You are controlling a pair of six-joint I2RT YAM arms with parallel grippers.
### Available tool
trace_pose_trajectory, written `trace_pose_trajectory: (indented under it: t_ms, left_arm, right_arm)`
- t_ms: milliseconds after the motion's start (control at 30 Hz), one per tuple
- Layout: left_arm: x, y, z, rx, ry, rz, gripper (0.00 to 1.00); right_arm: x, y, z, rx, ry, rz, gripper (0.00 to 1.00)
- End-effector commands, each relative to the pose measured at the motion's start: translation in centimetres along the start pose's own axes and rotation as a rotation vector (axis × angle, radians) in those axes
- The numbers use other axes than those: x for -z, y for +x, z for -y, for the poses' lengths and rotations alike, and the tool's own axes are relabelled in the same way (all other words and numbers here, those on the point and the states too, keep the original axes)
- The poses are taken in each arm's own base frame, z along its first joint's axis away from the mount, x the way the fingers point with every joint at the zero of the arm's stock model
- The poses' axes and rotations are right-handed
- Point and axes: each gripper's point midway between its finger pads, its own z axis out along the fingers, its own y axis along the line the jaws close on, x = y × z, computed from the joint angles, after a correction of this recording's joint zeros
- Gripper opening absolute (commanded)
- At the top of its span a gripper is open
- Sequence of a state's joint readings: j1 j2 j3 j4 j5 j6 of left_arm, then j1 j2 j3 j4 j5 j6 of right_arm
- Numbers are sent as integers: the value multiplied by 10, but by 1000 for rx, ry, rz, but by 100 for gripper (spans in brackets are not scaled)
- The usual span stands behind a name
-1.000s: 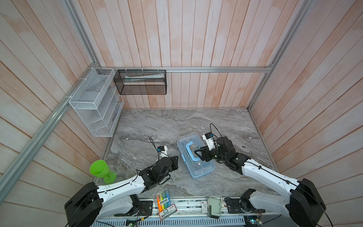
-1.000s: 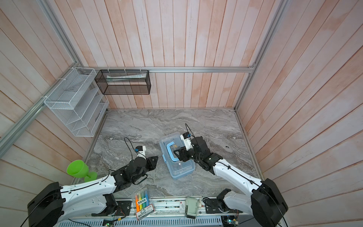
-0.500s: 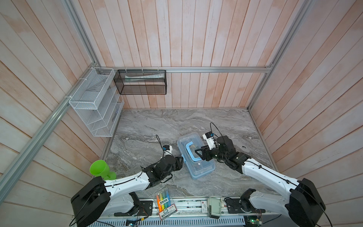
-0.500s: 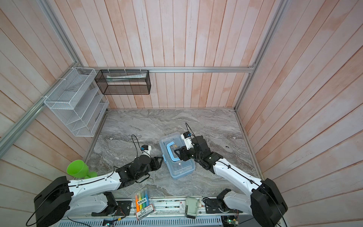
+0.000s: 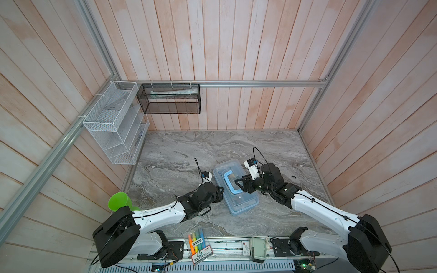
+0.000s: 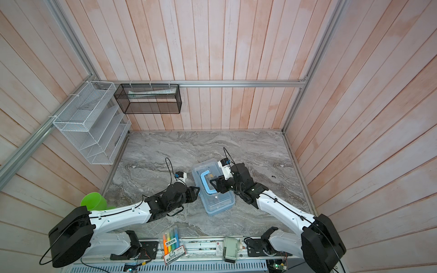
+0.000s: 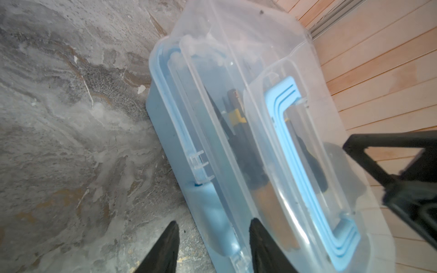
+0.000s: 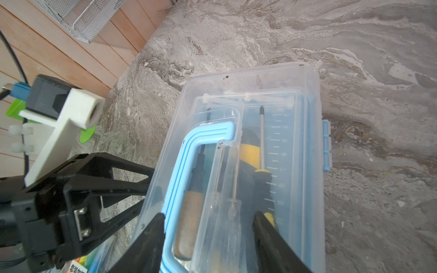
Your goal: Pack the tool kit
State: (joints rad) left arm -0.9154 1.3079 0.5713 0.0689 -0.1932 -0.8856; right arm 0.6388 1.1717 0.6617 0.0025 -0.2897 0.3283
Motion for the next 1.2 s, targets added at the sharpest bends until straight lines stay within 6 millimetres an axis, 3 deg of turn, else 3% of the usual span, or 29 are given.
trace_pose_trajectory:
  t_ms: [0,300,467,767,1167]
  left_arm:
    - [-6,-1,0,-34,-39,-18,51]
    - [-8,-6,5,-32,-26,-3,49]
    - [-16,-5,-3,-33,-75,-20,49]
    - [-10,12,-41,3,-209,-70,45]
    - [20,37,-93,48,-333,-91,43]
  right_arm:
    - [-6,43,17,-44,46,-143,61]
    - [-6,46,18,-51,41,-150,61]
    - [-7,48,17,-58,33,-152,61]
    - [-7,48,18,-54,35,-147,61]
    - [-9,47,18,-40,38,-150,61]
